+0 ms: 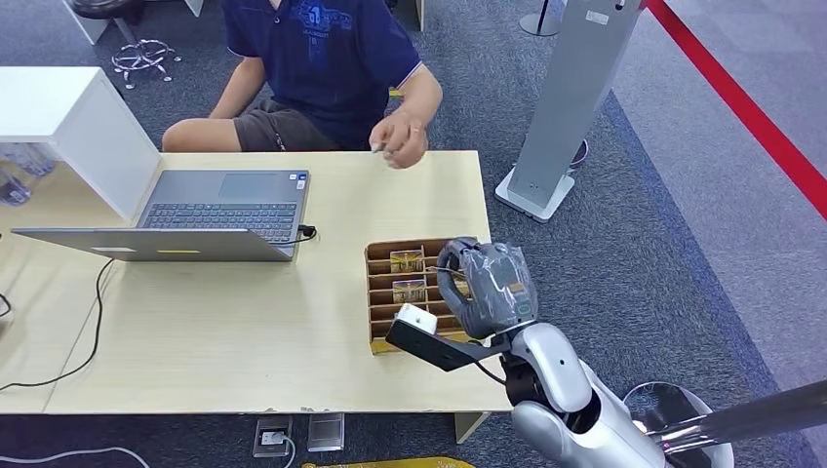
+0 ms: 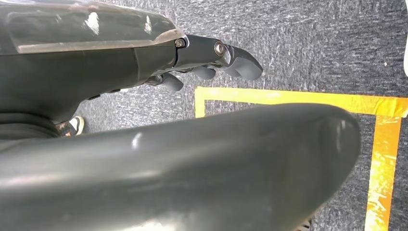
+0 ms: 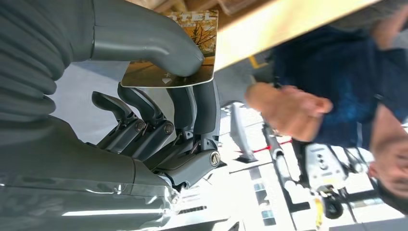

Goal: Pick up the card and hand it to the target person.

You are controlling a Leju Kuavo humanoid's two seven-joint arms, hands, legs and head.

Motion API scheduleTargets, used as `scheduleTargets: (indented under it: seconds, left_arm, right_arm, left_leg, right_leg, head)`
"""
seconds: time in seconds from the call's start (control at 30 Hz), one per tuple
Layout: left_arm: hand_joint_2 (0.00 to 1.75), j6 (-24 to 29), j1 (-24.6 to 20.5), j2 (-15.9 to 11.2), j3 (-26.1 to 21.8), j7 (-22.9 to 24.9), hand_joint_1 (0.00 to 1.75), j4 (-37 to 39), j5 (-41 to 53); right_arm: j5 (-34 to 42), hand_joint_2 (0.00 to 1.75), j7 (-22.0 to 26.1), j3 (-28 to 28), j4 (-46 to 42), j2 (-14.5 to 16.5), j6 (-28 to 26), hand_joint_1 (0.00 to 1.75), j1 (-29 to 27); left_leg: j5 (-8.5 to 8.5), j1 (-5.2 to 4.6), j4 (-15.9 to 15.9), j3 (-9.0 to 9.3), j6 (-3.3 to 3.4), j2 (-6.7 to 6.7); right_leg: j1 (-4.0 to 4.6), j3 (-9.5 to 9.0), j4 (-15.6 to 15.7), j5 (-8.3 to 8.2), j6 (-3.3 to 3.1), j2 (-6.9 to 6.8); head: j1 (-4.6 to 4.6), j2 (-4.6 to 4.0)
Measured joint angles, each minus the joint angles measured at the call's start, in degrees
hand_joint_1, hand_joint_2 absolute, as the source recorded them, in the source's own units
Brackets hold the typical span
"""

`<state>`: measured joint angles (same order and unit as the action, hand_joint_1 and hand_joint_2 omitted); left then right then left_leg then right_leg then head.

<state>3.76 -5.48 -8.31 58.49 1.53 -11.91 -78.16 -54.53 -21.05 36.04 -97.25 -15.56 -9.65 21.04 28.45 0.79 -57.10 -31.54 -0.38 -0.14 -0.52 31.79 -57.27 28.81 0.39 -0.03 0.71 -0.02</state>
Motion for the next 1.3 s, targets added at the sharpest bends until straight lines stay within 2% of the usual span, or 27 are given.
scheduleTargets:
  seconds: [0.1, 0.27, 0.5, 0.77, 0.97, 1.1, 1.3]
  left_arm:
    - [0.0, 0.03, -0.11, 0.02, 0.01, 0.25, 0.0, 0.0, 0.02]
    - [0.0, 0.02, -0.35, 0.15, 0.33, 0.36, 0.0, 0.0, 0.45]
    - [0.0, 0.5, -0.63, 0.25, 0.87, 1.24, 0.0, 0.0, -0.04]
    - [0.0, 0.95, -0.67, 0.38, 1.01, 1.42, 0.0, 0.0, -0.9]
    - [0.0, 1.05, -0.53, 0.53, 1.05, 1.8, 0.0, 0.0, -1.32]
    - [0.0, 1.09, -0.48, 0.58, 1.05, 1.9, 0.0, 0.0, -1.67]
    - [0.0, 1.06, -0.45, 0.68, 1.05, 1.89, 0.0, 0.0, -1.69]
  right_arm:
    - [3.89, 1.75, 2.75, 1.46, 2.07, 0.92, -0.23, 1.75, 4.66]
    - [6.6, 1.75, 6.12, 4.38, 10.51, 4.46, -2.13, 1.75, 11.82]
    - [8.63, 1.75, 10.97, 8.44, 25.93, 12.03, -5.11, 1.75, 19.78]
    - [8.48, 1.75, 12.97, 12.08, 40.19, 19.56, -6.73, 1.75, 24.65]
    - [8.17, 1.75, 12.93, 13.55, 45.66, 21.98, -7.71, 1.75, 25.75]
    - [7.54, 1.75, 12.98, 14.19, 47.62, 22.83, -8.31, 0.0, 25.96]
    - [7.46, 1.75, 12.94, 15.13, 49.34, 23.68, -8.35, 0.0, 26.31]
  left_leg:
    - [-0.01, 0.0, 0.0, 0.0, 0.0, 0.0]
    - [-0.05, 0.01, 0.01, -0.05, -0.01, -0.07]
    - [-0.06, 0.02, 0.01, -0.08, -0.03, -0.09]
    - [-0.06, 0.02, 0.01, -0.07, -0.03, -0.12]
    - [-0.07, 0.02, 0.0, -0.07, -0.03, -0.13]
    - [-0.07, 0.02, 0.0, -0.07, -0.03, -0.13]
    - [-0.07, 0.02, 0.01, -0.04, -0.04, -0.12]
  right_leg:
    - [0.0, 0.0, -0.02, 0.0, 0.0, 0.0]
    - [0.01, 0.02, -0.07, 0.0, -0.01, -0.06]
    - [0.01, 0.06, -0.12, 0.01, -0.02, -0.07]
    - [0.02, 0.07, -0.12, 0.01, -0.03, -0.1]
    - [0.01, 0.07, -0.12, 0.01, -0.03, -0.11]
    - [0.01, 0.08, -0.12, 0.01, -0.03, -0.11]
    - [0.02, 0.07, -0.12, 0.01, -0.03, -0.1]
  head:
    - [0.01, 0.0]
    - [-0.08, 0.01]
    - [-0.07, 0.01]
    - [-0.07, 0.0]
    - [-0.02, 0.0]
    - [-0.02, 0.01]
    - [-0.07, 0.01]
